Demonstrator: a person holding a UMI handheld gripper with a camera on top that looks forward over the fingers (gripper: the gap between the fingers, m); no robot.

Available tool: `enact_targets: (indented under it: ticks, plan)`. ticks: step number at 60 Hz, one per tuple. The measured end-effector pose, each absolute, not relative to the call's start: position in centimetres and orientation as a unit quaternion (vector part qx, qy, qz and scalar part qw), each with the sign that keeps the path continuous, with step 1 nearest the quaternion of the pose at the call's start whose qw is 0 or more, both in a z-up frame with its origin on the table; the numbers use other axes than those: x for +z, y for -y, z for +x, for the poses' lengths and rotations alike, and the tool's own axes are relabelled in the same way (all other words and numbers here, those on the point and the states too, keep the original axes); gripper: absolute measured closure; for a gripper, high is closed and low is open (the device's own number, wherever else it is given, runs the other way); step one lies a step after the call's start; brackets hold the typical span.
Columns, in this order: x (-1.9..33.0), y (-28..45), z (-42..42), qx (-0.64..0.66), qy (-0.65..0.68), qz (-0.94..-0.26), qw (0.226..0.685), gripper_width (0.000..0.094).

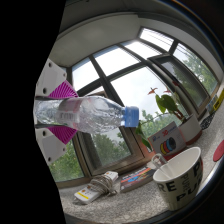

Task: Pour water

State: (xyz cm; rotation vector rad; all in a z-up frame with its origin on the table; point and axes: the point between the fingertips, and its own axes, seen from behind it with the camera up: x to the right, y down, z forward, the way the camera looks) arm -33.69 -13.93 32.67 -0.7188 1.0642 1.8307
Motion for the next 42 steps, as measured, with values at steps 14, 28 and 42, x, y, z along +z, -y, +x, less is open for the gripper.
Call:
enact_targets:
  ticks: [14,28,42]
  plan:
    - [28.3,13.3,-28.4,0.753,-0.51,-0.211,0.357,0.0629]
    - [31.7,13.9,-28.5,0.744,-0.474,-0.271,0.385,0.063]
    - [39.9,15.5,-23.7,0.508,-0.265,-0.478,0.666,0.0629]
